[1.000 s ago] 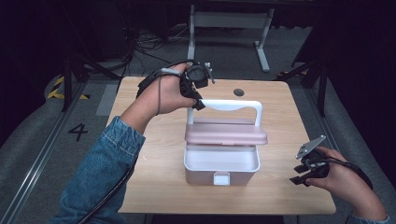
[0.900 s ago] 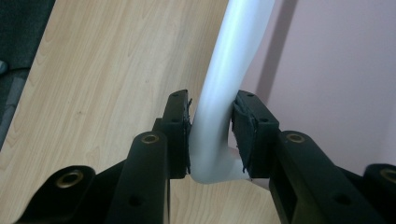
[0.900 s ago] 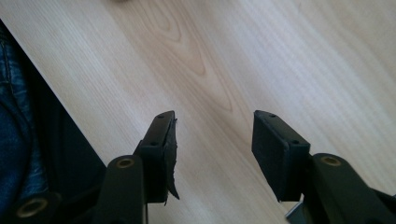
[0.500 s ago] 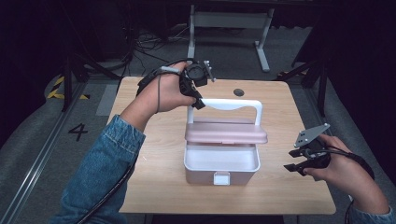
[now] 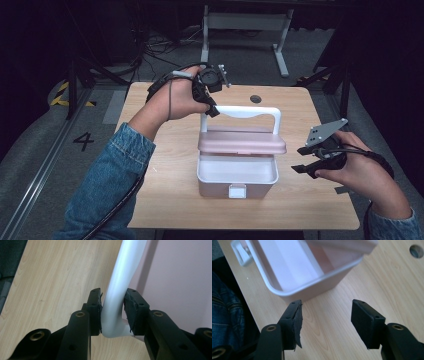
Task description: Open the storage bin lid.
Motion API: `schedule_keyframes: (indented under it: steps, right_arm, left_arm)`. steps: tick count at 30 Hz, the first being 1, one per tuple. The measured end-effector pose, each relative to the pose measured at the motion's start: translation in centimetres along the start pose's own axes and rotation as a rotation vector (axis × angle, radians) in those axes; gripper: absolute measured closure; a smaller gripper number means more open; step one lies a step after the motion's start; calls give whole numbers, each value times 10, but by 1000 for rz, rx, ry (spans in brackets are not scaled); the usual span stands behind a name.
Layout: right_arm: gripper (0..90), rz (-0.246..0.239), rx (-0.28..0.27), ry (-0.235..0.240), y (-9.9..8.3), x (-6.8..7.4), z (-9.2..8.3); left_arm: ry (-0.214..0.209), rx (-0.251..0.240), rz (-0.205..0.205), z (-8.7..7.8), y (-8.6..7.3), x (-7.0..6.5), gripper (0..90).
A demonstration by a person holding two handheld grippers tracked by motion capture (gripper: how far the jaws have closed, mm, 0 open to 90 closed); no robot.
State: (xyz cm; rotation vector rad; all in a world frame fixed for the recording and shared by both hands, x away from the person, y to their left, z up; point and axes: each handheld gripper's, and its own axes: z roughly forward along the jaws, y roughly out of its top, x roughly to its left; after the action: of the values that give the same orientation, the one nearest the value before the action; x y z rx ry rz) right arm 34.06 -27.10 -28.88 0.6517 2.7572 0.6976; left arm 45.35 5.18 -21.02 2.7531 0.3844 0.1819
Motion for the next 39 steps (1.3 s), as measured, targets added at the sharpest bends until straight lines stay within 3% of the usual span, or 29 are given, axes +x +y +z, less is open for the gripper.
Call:
schedule_keyframes:
  steps: [5, 7, 17, 25, 36, 39]
  right_arm:
    - [410, -20, -29, -19, 9, 1, -3]
    - [401, -34, -51, -31, 16, 3, -5]
    - [366, -84, -101, -59, 36, 10, -7]
    - [346, -133, -102, -63, 46, 16, -2]
    - [352, -148, -95, -84, 53, 19, 2]
    - [354, -155, -92, -94, 53, 20, 2]
  left_arm:
    - [2, 1, 10, 0, 0, 0, 680]
    - [-1, -3, -7, 0, 0, 0, 680]
    - [-8, -3, -11, 1, -1, 1, 678]
    - [-15, -3, -12, 1, -2, 1, 678]
    - [-17, -6, -29, 1, -3, 2, 669]
    - [-1, -40, -34, 1, -4, 2, 614]
